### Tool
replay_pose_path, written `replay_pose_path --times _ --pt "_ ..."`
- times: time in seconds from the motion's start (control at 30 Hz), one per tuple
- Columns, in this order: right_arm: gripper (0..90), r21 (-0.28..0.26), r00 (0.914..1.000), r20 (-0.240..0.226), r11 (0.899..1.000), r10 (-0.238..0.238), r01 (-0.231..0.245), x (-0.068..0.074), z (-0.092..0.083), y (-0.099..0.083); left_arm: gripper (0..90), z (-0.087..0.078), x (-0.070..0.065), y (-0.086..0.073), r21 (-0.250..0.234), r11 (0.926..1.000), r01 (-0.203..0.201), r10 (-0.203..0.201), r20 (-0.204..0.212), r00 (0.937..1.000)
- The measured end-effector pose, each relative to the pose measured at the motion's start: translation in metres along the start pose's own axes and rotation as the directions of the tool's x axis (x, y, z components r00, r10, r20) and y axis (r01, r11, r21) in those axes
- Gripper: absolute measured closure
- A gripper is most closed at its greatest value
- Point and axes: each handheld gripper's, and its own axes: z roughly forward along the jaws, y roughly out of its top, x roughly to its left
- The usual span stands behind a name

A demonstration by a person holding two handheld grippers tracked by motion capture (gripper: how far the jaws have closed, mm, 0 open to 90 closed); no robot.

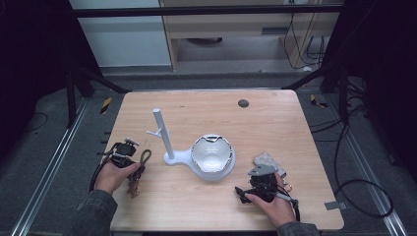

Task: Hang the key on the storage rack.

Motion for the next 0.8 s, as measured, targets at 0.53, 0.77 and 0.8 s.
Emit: replay_pose_path --times 0.53,0.77,0.8 --pt "0.2 0.001 1.0000 -0.004 1.000 -0.003 0.003 0.0004 -0.0002 -0.0002 61.5 0.0035 -0.0023 0.0004 0.020 0.9996 -0.018 0.018 -0.012 0.9998" --pt "0.2 0.000 1.0000 -0.005 1.000 -0.005 0.005 0.0004 -0.0003 -0.0003 65.5 0.0016 -0.0024 -0.0011 0.003 0.9994 -0.035 0.035 -0.023 0.9991" --pt "0.2 -0.002 1.0000 -0.007 1.000 -0.006 0.006 0.0005 -0.0002 -0.0004 65.5 -0.0010 -0.0021 -0.0022 -0.011 0.9991 -0.041 0.041 -0.026 0.9988"
